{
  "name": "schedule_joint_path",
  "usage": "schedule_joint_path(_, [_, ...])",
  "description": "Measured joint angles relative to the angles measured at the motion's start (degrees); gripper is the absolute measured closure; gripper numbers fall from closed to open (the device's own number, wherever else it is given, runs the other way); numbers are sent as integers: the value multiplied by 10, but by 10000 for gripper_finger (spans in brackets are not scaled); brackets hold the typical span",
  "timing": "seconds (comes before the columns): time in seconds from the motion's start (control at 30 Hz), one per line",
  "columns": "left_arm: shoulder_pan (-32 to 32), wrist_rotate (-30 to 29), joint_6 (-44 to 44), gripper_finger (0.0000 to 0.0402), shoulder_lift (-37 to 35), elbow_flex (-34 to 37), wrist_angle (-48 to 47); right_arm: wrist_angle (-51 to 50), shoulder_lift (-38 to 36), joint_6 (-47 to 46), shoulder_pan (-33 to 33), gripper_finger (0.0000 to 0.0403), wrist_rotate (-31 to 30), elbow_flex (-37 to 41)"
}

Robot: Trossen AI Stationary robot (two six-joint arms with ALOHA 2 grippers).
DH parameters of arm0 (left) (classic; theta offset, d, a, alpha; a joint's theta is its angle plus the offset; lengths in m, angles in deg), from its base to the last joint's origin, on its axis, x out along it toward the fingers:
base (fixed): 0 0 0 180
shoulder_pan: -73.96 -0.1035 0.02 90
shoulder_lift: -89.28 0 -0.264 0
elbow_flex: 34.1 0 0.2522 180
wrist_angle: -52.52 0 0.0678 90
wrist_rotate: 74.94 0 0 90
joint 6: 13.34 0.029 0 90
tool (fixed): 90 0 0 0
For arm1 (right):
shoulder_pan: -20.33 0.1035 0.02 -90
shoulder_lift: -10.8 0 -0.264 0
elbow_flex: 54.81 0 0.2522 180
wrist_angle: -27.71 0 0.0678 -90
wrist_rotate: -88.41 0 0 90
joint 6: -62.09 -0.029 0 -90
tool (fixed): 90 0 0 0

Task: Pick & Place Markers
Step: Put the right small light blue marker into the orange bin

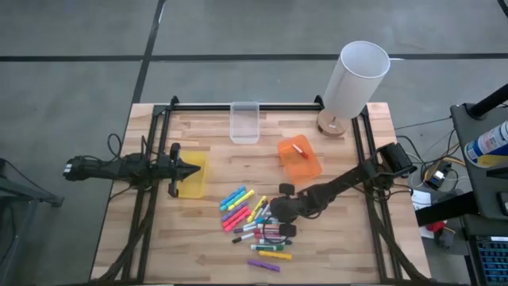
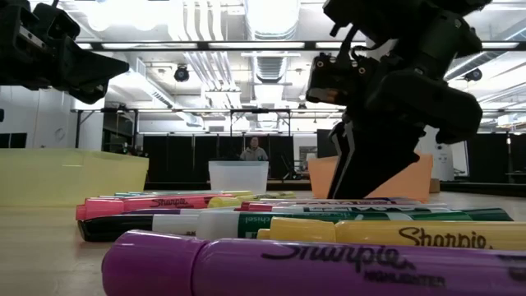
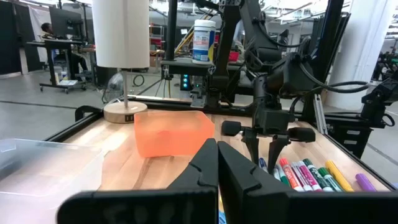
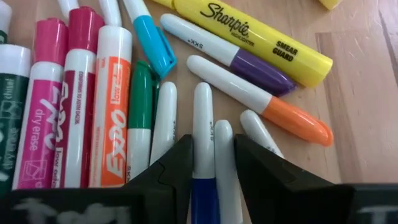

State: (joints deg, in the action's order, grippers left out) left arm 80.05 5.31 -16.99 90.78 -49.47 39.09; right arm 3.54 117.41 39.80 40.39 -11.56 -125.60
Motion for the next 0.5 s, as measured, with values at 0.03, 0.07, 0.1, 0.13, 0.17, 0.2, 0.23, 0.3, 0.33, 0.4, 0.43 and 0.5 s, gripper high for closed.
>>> schedule_joint_path(0.03, [0, 0, 0, 401, 0, 0, 0, -14, 0, 0, 0, 294, 0, -5])
schedule_joint_path(0.07, [0, 0, 0, 401, 0, 0, 0, -30, 0, 0, 0, 294, 0, -10])
schedule_joint_path(0.1, [0, 0, 0, 401, 0, 0, 0, -45, 0, -1, 0, 294, 0, -15])
schedule_joint_path(0.13, [0, 0, 0, 401, 0, 0, 0, -58, 0, -1, 0, 294, 0, -20])
schedule_joint_path(0.17, [0, 0, 0, 401, 0, 0, 0, -71, 0, -1, 0, 294, 0, -25])
schedule_joint_path(0.2, [0, 0, 0, 401, 0, 0, 0, -84, 0, -1, 0, 294, 0, -30])
schedule_joint_path(0.23, [0, 0, 0, 401, 0, 0, 0, -94, 0, -1, 0, 294, 0, -35])
schedule_joint_path(0.3, [0, 0, 0, 401, 0, 0, 0, -106, 0, -1, 0, 294, 0, -46])
schedule_joint_path(0.33, [0, 0, 0, 401, 0, 0, 0, -109, 0, -1, 0, 294, 0, -50])
schedule_joint_path(0.4, [0, 0, 0, 401, 0, 0, 0, -109, 0, 1, 0, 294, 0, -60])
schedule_joint_path(0.43, [0, 0, 0, 401, 0, 0, 0, -109, 0, 4, 0, 294, 0, -65])
schedule_joint_path(0.5, [0, 0, 0, 401, 0, 0, 0, -114, 0, 14, 0, 294, 0, -74])
